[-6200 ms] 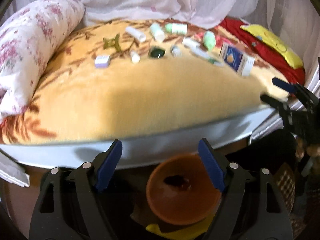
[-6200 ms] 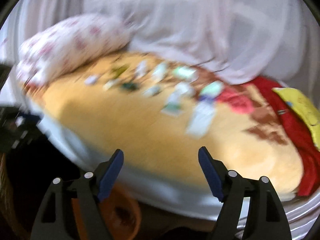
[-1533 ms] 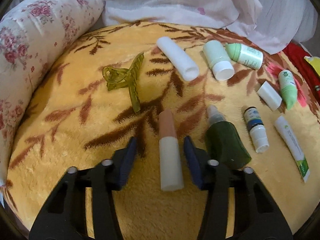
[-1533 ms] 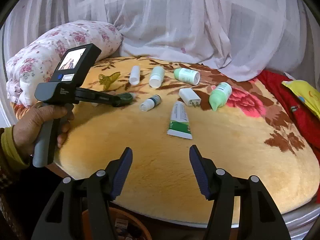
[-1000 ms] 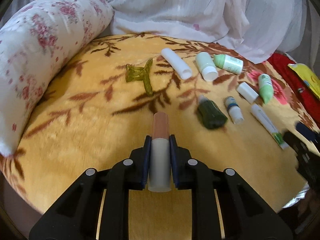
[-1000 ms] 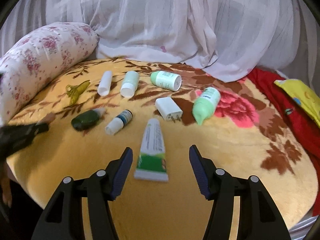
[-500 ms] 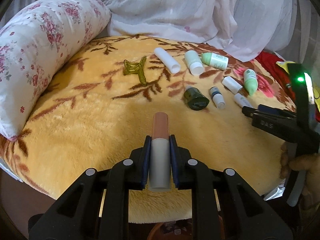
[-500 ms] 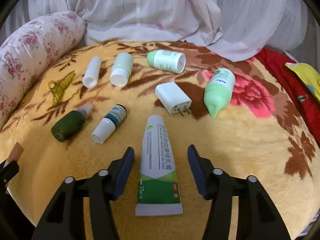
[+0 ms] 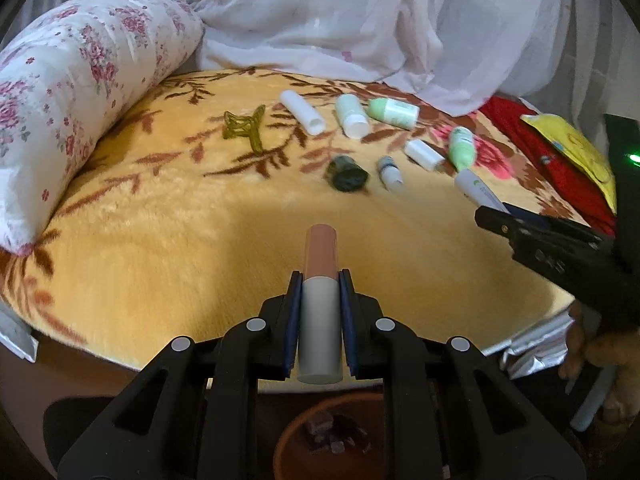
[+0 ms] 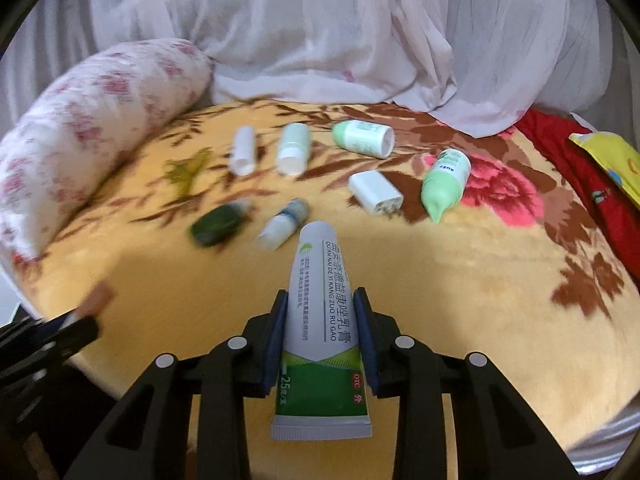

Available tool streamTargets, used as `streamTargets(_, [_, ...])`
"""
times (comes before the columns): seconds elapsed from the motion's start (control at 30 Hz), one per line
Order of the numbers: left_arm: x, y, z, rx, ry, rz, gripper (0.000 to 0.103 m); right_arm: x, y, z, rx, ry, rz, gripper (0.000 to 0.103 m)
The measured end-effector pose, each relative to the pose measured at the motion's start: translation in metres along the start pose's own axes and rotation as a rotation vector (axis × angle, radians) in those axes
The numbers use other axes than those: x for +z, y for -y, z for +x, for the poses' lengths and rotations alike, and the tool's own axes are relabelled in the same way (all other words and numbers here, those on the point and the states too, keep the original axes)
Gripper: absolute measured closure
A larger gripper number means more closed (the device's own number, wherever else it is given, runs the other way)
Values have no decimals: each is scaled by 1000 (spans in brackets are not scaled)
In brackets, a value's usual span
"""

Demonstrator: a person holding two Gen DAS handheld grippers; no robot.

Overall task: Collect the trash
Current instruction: 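Drop both tubes into the orange bin by opening both tools, then grasp the dark green bottle with the left tool while the right tool grasps the small eye-drop bottle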

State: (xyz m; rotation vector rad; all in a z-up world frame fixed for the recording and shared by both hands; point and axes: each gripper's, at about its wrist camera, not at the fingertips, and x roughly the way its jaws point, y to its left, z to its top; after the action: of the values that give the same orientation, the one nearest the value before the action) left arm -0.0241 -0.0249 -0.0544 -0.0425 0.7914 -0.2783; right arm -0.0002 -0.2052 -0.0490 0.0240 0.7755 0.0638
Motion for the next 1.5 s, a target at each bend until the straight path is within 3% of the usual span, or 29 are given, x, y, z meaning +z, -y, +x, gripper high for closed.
streamTargets(0.17, [-28,12,-16,-46,-56,19,85,-40,-23,-47,74,-24,-60,70])
streamTargets(0.3, [-53,16,-27,-72,-103,29,85,-83,-34,-63,143,-120,-54,70])
streamTargets(0.5, [-79,22,-37,-75,-157,48,85,-128,-44,-65,163,-217,-37,70])
streamTargets(0.8, [-107,30,-40,-105,-250,92,84,-163,-53,-69,187,-317,-66,67])
streamTargets(0.83, [-107,30,-43,-104,-250,94,75,-164,-52,-71,185,-311,-59,53])
streamTargets(0.87, [-107,29,-45,-95,-245,95,67,-163,-49,-73,175,-305,-56,48])
streamTargets(0.9, [-105,27,-48,-81,-229,91,51,-162,-47,-74,171,-297,-51,47])
streamTargets(0.93, [-103,24,-53,-65,-202,83,41,-161,-45,-76,164,-284,-46,47])
streamTargets(1.03, [-95,19,-57,-46,-170,75,38,-154,-39,-79,116,-245,-59,47])
streamTargets(1.3, [-66,12,-42,-29,-135,52,38,-117,-20,-74,88,-153,-41,47])
streamTargets(1.5, [-6,11,-15,-2,-32,42,38,-65,-14,-57,42,-37,-40,47])
